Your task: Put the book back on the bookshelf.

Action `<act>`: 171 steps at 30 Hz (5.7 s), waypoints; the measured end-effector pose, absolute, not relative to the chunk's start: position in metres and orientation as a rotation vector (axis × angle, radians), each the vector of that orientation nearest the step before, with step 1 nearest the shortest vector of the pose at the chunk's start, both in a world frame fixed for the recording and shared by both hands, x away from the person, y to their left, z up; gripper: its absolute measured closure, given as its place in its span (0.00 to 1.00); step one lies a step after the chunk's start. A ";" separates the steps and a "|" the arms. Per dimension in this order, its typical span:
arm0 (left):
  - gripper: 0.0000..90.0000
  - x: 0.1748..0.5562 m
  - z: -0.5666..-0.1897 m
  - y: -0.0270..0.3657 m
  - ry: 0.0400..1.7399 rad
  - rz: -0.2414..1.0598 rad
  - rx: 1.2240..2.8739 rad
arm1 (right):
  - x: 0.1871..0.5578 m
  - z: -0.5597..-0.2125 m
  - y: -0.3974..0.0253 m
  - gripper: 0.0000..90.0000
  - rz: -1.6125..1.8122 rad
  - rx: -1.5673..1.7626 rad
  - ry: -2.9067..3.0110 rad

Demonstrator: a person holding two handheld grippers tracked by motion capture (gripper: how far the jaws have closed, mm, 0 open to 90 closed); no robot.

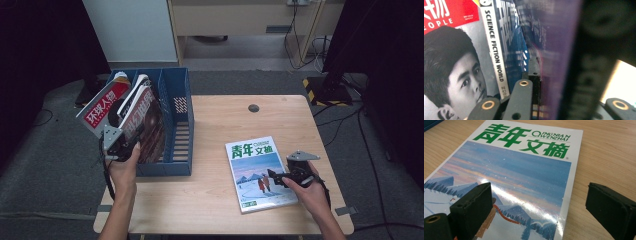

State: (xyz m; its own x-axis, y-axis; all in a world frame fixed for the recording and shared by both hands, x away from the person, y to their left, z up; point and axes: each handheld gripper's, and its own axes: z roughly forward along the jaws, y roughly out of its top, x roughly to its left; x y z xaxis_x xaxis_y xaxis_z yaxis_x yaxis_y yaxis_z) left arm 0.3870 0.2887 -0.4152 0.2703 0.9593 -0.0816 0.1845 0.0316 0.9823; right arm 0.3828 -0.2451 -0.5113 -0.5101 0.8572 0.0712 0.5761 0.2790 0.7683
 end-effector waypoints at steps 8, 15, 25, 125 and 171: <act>0.93 0.389 -0.413 0.285 1.162 0.876 1.381 | 0.383 -0.512 -0.245 0.08 1.086 1.298 2.199; 0.93 0.397 -0.397 0.278 1.138 0.906 1.365 | 0.383 -0.513 -0.245 0.08 1.084 1.300 2.203; 0.93 0.410 -0.396 0.276 1.150 0.927 1.353 | 0.383 -0.513 -0.246 0.08 1.088 1.302 2.200; 0.70 0.384 -0.415 0.285 1.212 0.880 1.347 | 0.381 -0.513 -0.241 0.08 1.097 1.291 2.219; 0.42 0.327 -0.428 0.280 1.220 0.816 1.447 | 0.380 -0.510 -0.238 0.07 1.102 1.287 2.221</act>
